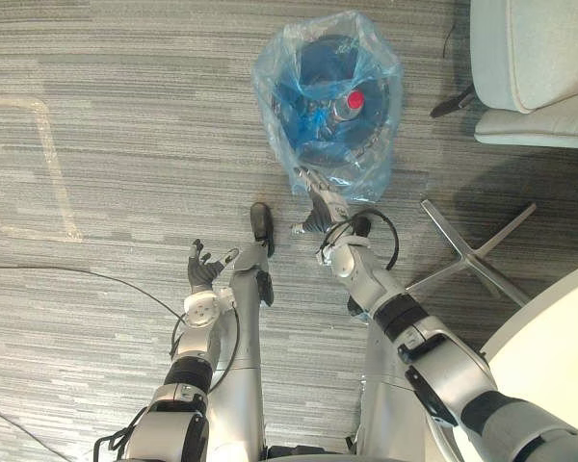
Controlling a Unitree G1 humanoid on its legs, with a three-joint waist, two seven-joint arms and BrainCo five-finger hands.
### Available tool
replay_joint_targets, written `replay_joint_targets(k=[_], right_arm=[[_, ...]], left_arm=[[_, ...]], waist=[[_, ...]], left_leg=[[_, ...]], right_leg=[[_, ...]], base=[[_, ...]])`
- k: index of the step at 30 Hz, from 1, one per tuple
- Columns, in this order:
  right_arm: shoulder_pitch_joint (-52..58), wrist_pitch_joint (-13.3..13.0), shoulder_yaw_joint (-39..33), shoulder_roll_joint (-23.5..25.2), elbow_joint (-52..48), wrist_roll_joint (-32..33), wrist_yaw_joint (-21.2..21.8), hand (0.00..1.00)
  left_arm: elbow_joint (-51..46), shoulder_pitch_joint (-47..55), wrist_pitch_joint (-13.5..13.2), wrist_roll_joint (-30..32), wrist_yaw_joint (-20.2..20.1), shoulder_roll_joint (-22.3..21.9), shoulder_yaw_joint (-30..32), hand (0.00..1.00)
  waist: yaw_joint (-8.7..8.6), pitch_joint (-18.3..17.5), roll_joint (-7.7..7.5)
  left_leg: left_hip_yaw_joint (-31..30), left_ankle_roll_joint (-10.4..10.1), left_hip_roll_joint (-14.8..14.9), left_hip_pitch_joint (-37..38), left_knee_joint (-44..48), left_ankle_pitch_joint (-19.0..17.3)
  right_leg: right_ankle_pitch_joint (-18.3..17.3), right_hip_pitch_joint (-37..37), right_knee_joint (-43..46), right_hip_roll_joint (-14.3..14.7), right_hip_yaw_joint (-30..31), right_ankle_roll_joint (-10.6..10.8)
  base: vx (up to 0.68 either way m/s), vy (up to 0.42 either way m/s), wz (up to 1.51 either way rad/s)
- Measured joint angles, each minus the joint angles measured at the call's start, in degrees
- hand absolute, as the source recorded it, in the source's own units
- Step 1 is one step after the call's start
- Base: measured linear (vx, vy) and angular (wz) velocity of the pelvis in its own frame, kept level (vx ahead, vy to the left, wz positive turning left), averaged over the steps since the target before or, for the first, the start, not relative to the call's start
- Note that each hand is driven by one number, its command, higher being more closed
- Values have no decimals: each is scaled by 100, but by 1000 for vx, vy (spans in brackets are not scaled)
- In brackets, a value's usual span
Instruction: Gather rubbish on tea table into small bin, then transfer packed bag to large trash can.
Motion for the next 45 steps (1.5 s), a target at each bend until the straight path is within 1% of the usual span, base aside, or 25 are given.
replay_joint_targets(k=[2,6,7,8,12,13,14,17,20,22,30,32,36,39,45], right_arm=[[-285,94,-167,-7,127,2,-197,0],[-472,272,-409,-23,196,-7,-500,0],[-542,302,-446,-22,270,-11,-538,0],[-667,395,-500,-23,482,-60,-550,0],[-905,555,-647,-18,1035,-275,-527,0],[-942,599,-647,-20,1206,-346,-480,100],[-951,605,-647,-21,1314,-434,-417,100],[-1001,615,-645,-38,1500,-459,-227,100],[-1173,573,-638,-80,1553,-457,-71,100],[-1260,562,-638,-152,1619,-449,-18,100],[-1149,552,-588,-250,1681,-369,-16,100],[-1087,550,-591,-294,1451,-142,-32,100],[-972,514,-591,-325,1030,47,-91,100],[-794,479,-590,-311,636,168,-123,100],[-271,407,-570,-189,-191,477,-142,100]], left_arm=[[-5,-33,-21,-82,15,-9,57,0],[-5,-35,-83,-221,20,-31,65,0],[-11,-36,-110,-223,20,-37,67,0],[-21,-48,-141,-235,22,-43,69,0],[-60,-90,-161,-392,25,-79,71,0],[-60,-118,-173,-435,24,-114,86,0],[-57,-138,-184,-450,24,-145,111,0],[-77,-152,-254,-496,20,-220,112,0],[-126,-178,-271,-560,13,-217,121,0],[-122,-204,-270,-572,12,-223,121,0],[-130,-206,-253,-603,7,-280,238,0],[-130,-206,-246,-602,6,-264,279,0],[-126,-206,-202,-600,6,-224,274,0],[-100,-206,-89,-595,6,-209,276,0],[93,-198,82,-424,-9,-265,225,0]], waist=[[2,1,1],[24,0,2],[31,-1,3],[56,0,4],[132,-7,15],[148,-5,19],[145,-3,22],[149,-8,28],[153,-21,43],[175,-21,43],[172,-41,68],[175,-41,68],[174,-41,68],[191,-41,67],[176,-47,60]], left_leg=[[0,0,-3,-70,-10,8],[-3,0,-11,-102,-38,8],[-5,0,-13,-124,-41,8],[-8,0,-13,-163,-44,8],[-15,0,-31,-276,-40,23],[-33,-4,-41,-293,-35,33],[-58,-5,-57,-295,-22,33],[-174,-14,-126,-323,51,33],[-233,-27,-132,-451,84,42],[-249,-36,-130,-480,148,51],[-256,-32,-90,-483,303,46],[-247,-9,-45,-502,404,20],[-223,15,4,-493,467,4],[-193,10,60,-398,481,8],[-114,26,169,92,453,-28]], right_leg=[[1,-72,-10,-1,-8,-1],[0,-87,-56,-3,-23,0],[-1,-109,-57,-3,-23,1],[-1,-148,-57,-3,-25,1],[-7,-291,15,-30,-27,2],[-24,-305,45,-33,-28,22],[-60,-316,114,-54,-27,58],[-230,-334,344,-135,-75,56],[-254,-441,426,-139,-100,54],[-254,-468,473,-141,-101,54],[-260,-463,585,-125,-58,64],[-245,-458,605,-106,-57,41],[-194,-427,575,-63,-32,-24],[-128,-318,519,-7,-21,-51],[-58,184,315,115,30,-38]], base=[[0,0,0],[0,0,0],[0,0,0],[0,0,0],[-17,-12,3],[-22,-17,9],[-26,-22,17],[-24,-28,26],[-27,-25,8],[-33,-26,2],[-23,-12,-3],[-49,-22,-10],[-45,-17,-11],[-37,-23,-11],[-31,-29,-12]])
